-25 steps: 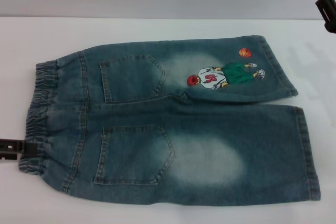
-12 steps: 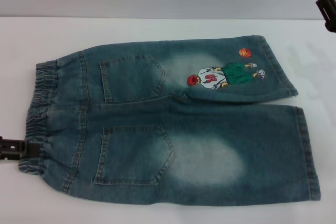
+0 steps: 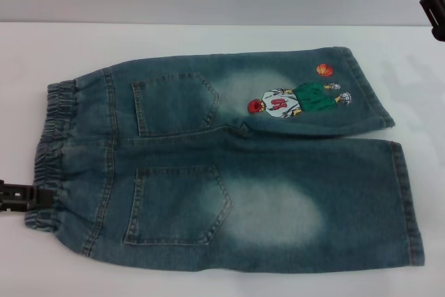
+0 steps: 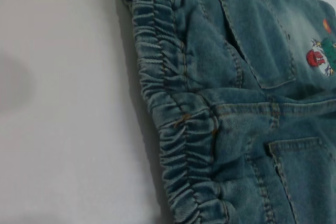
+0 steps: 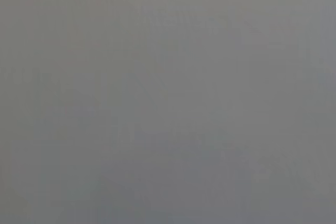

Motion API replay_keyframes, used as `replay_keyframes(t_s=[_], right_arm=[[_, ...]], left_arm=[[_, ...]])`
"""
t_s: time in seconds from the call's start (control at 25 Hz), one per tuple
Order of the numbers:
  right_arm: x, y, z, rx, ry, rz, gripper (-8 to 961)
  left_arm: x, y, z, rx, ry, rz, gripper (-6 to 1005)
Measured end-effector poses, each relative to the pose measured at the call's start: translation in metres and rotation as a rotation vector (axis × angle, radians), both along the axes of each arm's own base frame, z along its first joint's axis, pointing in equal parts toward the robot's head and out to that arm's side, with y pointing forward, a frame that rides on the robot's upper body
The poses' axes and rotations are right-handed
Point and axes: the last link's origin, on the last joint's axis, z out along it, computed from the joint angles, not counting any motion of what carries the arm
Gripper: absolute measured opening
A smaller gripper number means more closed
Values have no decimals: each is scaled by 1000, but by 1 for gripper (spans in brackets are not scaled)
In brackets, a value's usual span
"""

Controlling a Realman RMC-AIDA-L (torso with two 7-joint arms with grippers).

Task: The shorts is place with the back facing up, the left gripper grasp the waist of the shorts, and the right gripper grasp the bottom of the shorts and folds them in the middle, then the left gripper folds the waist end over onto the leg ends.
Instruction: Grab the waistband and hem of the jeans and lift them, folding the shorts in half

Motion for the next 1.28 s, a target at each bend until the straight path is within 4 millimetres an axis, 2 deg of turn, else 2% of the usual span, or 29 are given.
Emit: replay_keyframes(t_s=[1.28], right_arm=[[1, 1, -1, -9, -4, -9, 567]], left_arm=[[0, -2, -1, -19, 3, 3, 818]])
